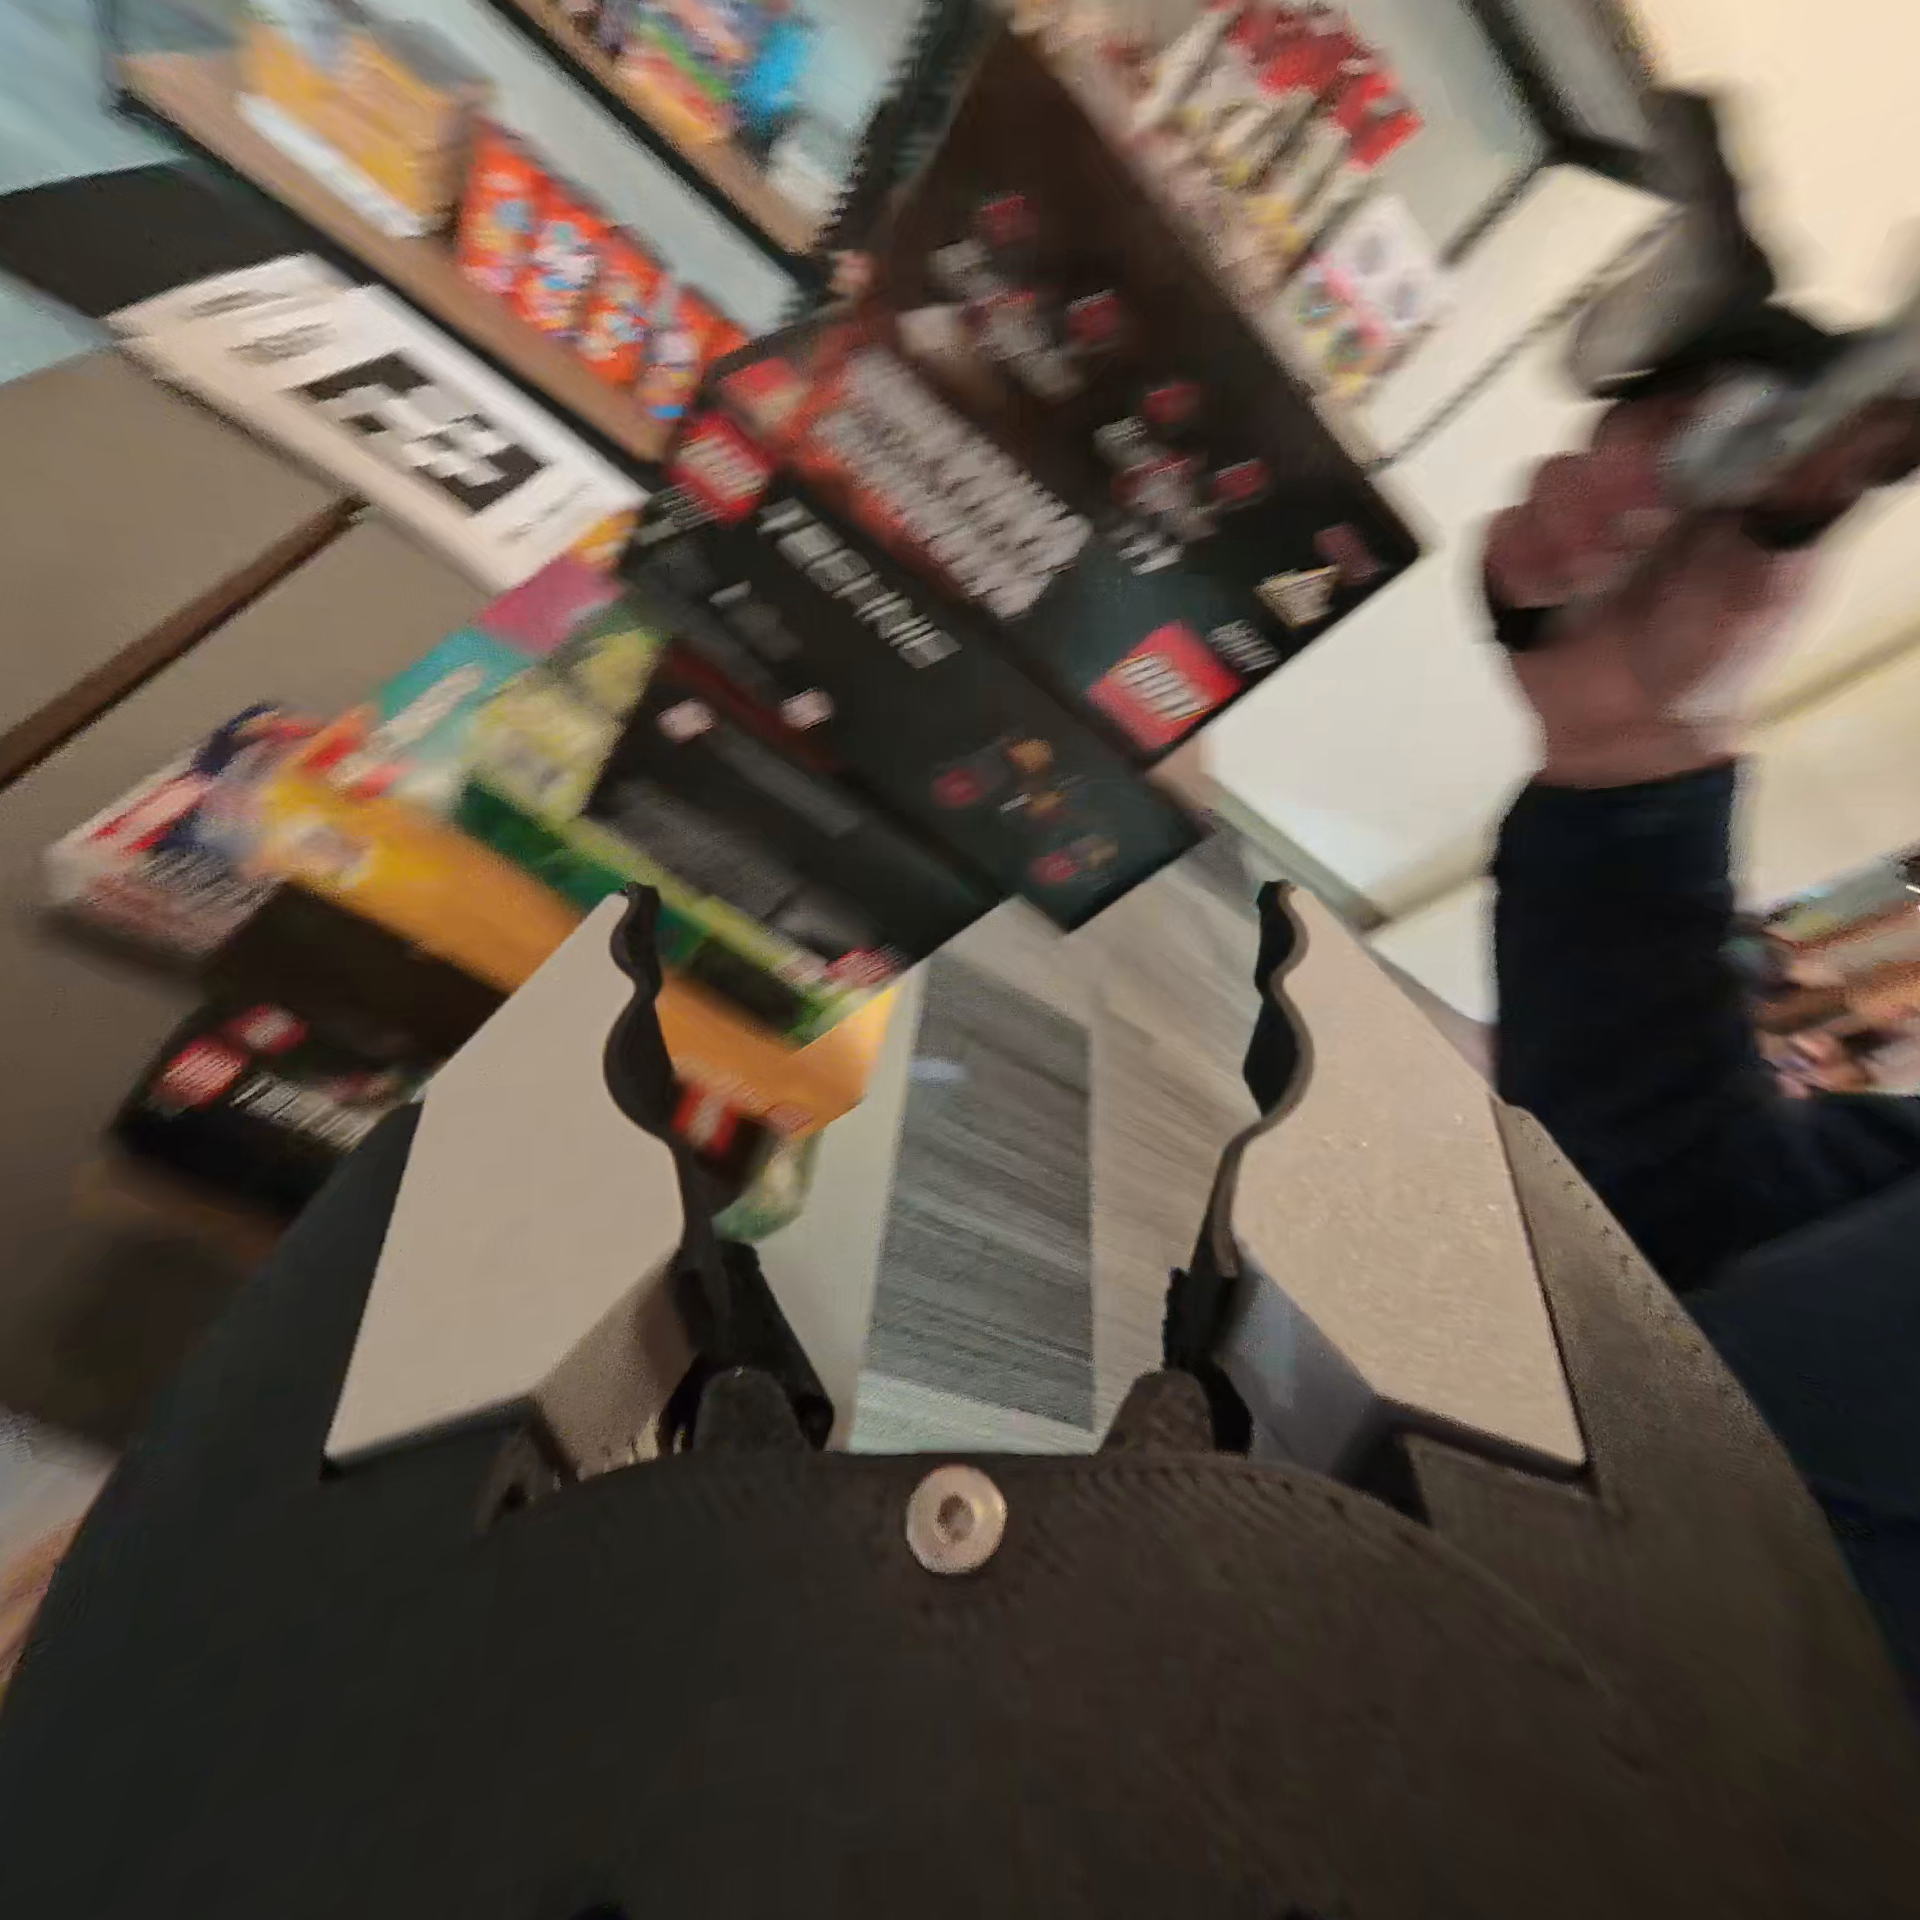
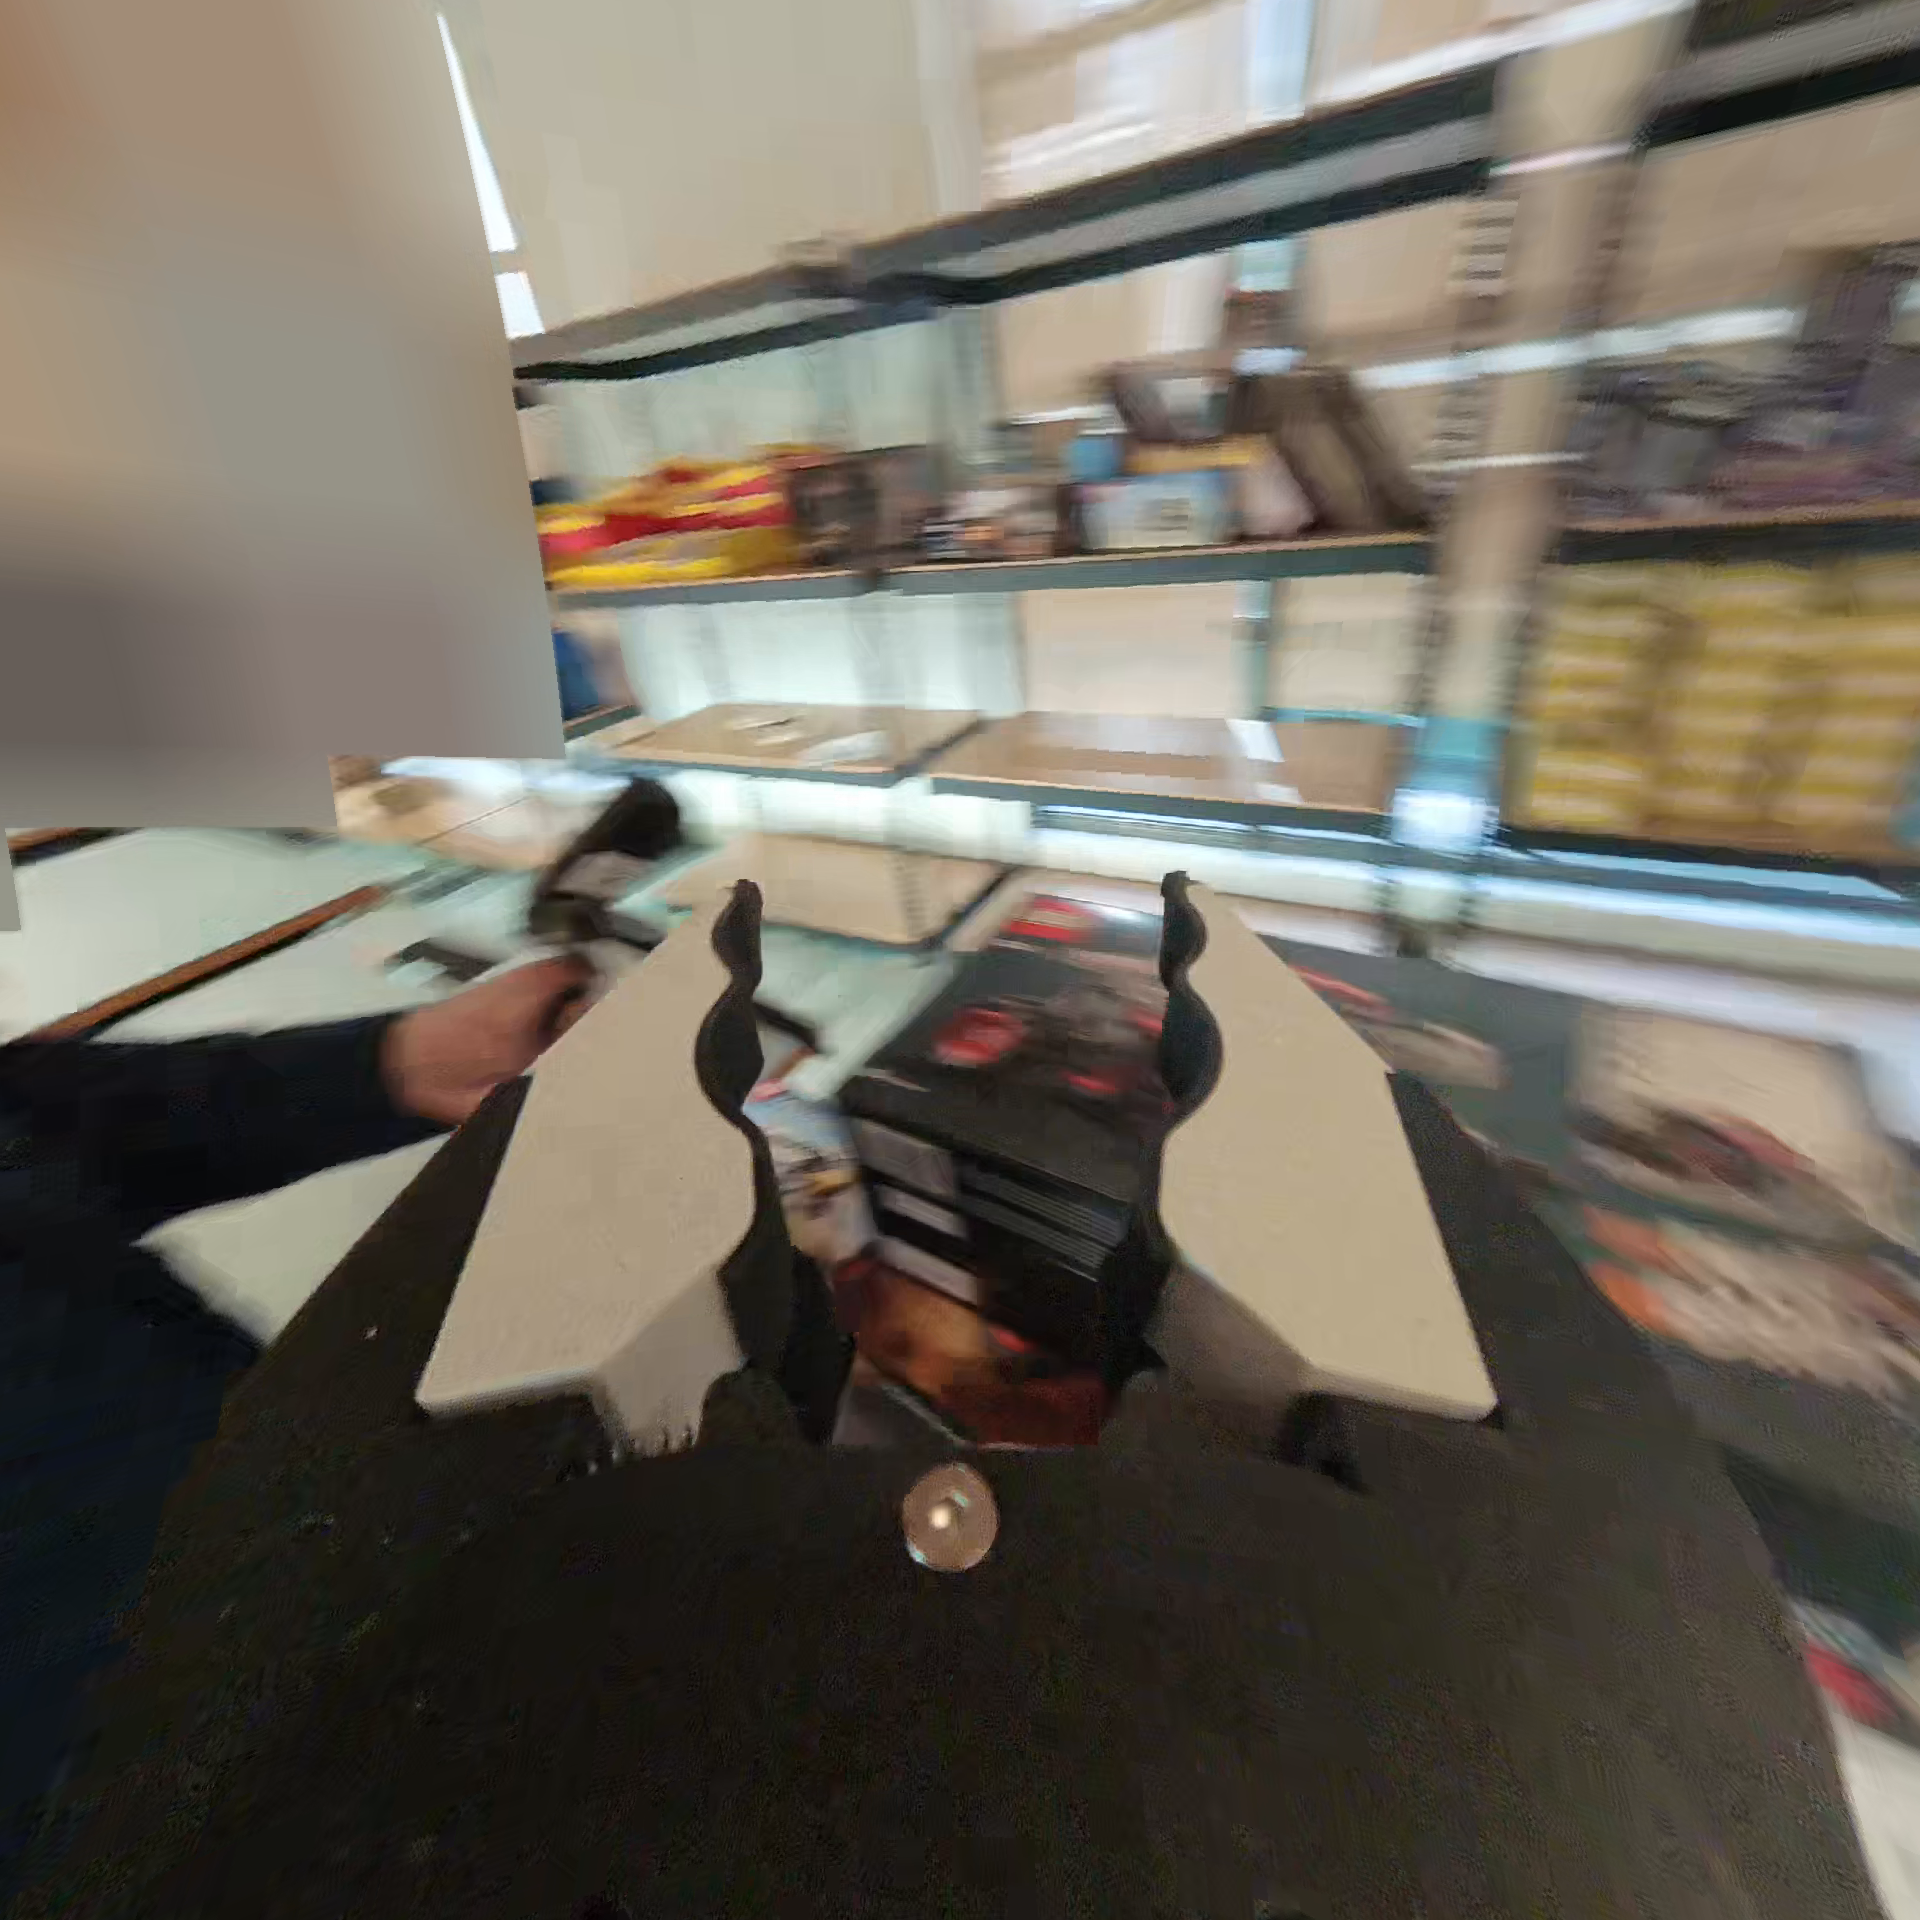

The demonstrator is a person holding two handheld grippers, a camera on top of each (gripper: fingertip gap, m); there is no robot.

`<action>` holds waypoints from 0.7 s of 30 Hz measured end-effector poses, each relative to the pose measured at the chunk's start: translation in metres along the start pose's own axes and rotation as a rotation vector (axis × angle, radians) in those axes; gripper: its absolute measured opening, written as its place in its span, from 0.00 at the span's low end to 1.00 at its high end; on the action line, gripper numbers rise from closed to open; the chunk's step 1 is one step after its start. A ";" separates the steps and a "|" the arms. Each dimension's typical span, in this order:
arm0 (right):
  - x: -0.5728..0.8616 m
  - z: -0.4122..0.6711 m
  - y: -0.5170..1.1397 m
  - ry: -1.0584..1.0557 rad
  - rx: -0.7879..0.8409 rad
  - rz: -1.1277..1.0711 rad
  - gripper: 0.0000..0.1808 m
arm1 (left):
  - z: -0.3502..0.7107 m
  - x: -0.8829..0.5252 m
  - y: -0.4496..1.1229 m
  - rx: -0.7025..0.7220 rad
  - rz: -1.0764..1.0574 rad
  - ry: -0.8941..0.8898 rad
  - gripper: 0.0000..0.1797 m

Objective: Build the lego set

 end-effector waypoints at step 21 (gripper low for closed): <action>-0.119 -0.437 0.287 0.410 -0.749 -0.005 0.54 | -0.231 -0.306 -0.217 -0.001 0.714 -0.628 0.67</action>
Point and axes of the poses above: each gripper's, where its closed fingertips meet, y out along the fingers, z out of its top, x = y × z across the jaws, the point moved 3 cm from there along -y, back along the fingers, and after that the axes turned 2 degrees about x, right-handed, at the moved point
